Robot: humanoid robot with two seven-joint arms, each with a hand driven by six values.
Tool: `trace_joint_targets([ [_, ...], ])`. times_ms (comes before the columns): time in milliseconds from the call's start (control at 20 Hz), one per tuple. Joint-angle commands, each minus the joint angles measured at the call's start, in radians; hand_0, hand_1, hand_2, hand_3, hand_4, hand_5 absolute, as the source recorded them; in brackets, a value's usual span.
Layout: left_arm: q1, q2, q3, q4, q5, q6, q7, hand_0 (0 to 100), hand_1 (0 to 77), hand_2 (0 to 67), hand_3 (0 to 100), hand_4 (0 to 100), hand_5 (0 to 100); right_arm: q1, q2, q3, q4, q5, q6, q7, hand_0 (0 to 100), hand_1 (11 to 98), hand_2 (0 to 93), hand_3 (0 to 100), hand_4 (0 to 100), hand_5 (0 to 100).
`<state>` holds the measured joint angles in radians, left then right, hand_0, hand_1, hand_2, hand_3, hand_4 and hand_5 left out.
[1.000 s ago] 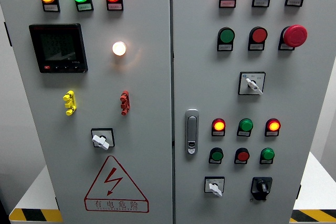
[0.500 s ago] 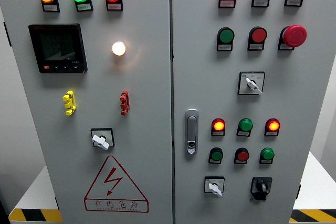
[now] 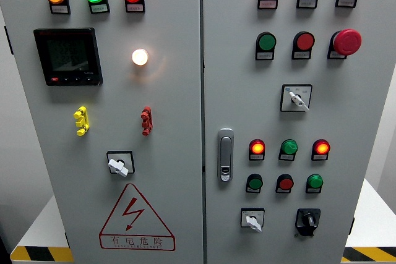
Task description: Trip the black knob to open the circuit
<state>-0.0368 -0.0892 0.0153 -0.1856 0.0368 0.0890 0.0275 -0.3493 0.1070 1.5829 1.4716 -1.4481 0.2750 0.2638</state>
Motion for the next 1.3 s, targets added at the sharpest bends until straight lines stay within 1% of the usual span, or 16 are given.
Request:
trace_joint_targets([
  [0, -0.002, -0.001, 0.000, 0.000, 0.000, 0.000, 0.000, 0, 0.0, 19.5, 26, 10, 9, 0.022, 0.0019, -0.004, 0.003, 0.000, -0.019, 0.009, 87, 46.0, 0.0, 54, 56, 53],
  [50, -0.002, -0.001, 0.000, 0.000, 0.000, 0.000, 0.000, 0, 0.0, 19.5, 26, 10, 9, 0.045, 0.0019, -0.001, 0.003, 0.000, -0.020, 0.009, 87, 46.2, 0.0, 55, 58, 55],
  [100, 0.000, 0.000, 0.000, 0.000, 0.000, 0.000, 0.000, 0, 0.0, 19.5, 26, 10, 9, 0.062, 0.0049, 0.002, 0.003, -0.002, -0.023, 0.008, 88, 46.3, 0.0, 58, 61, 57],
  [200, 0.000, 0.000, 0.000, 0.000, 0.000, 0.000, 0.000, 0, 0.0, 19.5, 26, 10, 9, 0.090, 0.0065, -0.006, 0.004, 0.000, -0.077, 0.008, 89, 46.4, 0.0, 66, 66, 63],
  [250, -0.002, 0.000, 0.000, 0.000, 0.000, 0.000, 0.000, 0, 0.0, 19.5, 26, 10, 9, 0.104, 0.0080, -0.015, 0.010, 0.000, -0.100, 0.008, 89, 46.4, 0.0, 71, 71, 69],
  [300, 0.000, 0.000, 0.000, 0.000, 0.000, 0.000, 0.000, 0, 0.0, 19.5, 26, 10, 9, 0.110, 0.0080, -0.029, 0.019, -0.002, -0.111, 0.008, 90, 46.6, 0.0, 76, 76, 75],
  [400, 0.000, 0.000, 0.000, 0.000, 0.000, 0.000, 0.000, 0, 0.0, 19.5, 26, 10, 9, 0.119, 0.0096, -0.035, 0.033, -0.002, -0.115, 0.008, 91, 47.4, 0.0, 83, 80, 84],
  [450, -0.002, 0.000, 0.000, 0.000, 0.000, 0.000, 0.000, 0, 0.0, 19.5, 26, 10, 9, 0.121, 0.0096, -0.037, 0.041, -0.002, -0.117, 0.006, 91, 47.6, 0.0, 84, 82, 87],
  [500, -0.002, -0.001, 0.000, 0.000, 0.000, 0.000, 0.000, 0, 0.0, 19.5, 26, 10, 9, 0.121, 0.0096, -0.038, 0.047, -0.002, -0.119, 0.006, 92, 47.9, 0.0, 86, 84, 98],
  [550, 0.000, 0.000, 0.000, 0.000, 0.000, 0.000, 0.000, 0, 0.0, 19.5, 26, 10, 9, 0.125, 0.0096, -0.046, 0.052, -0.002, -0.119, 0.006, 92, 48.3, 0.0, 88, 86, 100],
  [650, 0.000, 0.000, 0.000, 0.000, 0.000, 0.000, 0.000, 0, 0.0, 19.5, 26, 10, 9, 0.138, 0.0126, -0.050, 0.053, -0.002, -0.122, 0.005, 94, 48.7, 0.0, 88, 89, 100],
  [850, 0.000, 0.000, 0.000, 0.000, 0.000, 0.000, 0.000, 0, 0.0, 19.4, 26, 10, 9, 0.174, 0.0126, -0.057, 0.056, -0.002, -0.138, -0.003, 96, 49.5, 0.0, 89, 95, 100],
  [900, 0.000, 0.000, 0.000, 0.000, 0.000, 0.000, 0.000, 0, 0.0, 19.4, 26, 10, 9, 0.187, 0.0142, -0.061, 0.056, -0.002, -0.137, -0.006, 97, 49.8, 0.0, 90, 95, 100],
  [1000, 0.000, 0.000, 0.000, 0.000, 0.000, 0.000, 0.000, 0, 0.0, 19.4, 26, 10, 9, 0.211, 0.0172, -0.064, 0.053, 0.000, -0.138, -0.021, 97, 50.0, 0.0, 89, 96, 100],
  [1100, 0.000, 0.000, 0.000, 0.000, 0.000, 0.000, 0.000, 0, 0.0, 19.4, 26, 10, 9, 0.228, 0.0172, -0.066, 0.050, 0.005, -0.137, -0.037, 98, 50.2, 0.0, 89, 99, 100],
  [1250, -0.002, 0.000, 0.000, 0.000, 0.000, 0.000, 0.000, 0, 0.0, 19.4, 26, 10, 9, 0.262, 0.0203, -0.075, 0.030, 0.040, -0.137, -0.057, 99, 50.7, 0.0, 89, 100, 100],
])
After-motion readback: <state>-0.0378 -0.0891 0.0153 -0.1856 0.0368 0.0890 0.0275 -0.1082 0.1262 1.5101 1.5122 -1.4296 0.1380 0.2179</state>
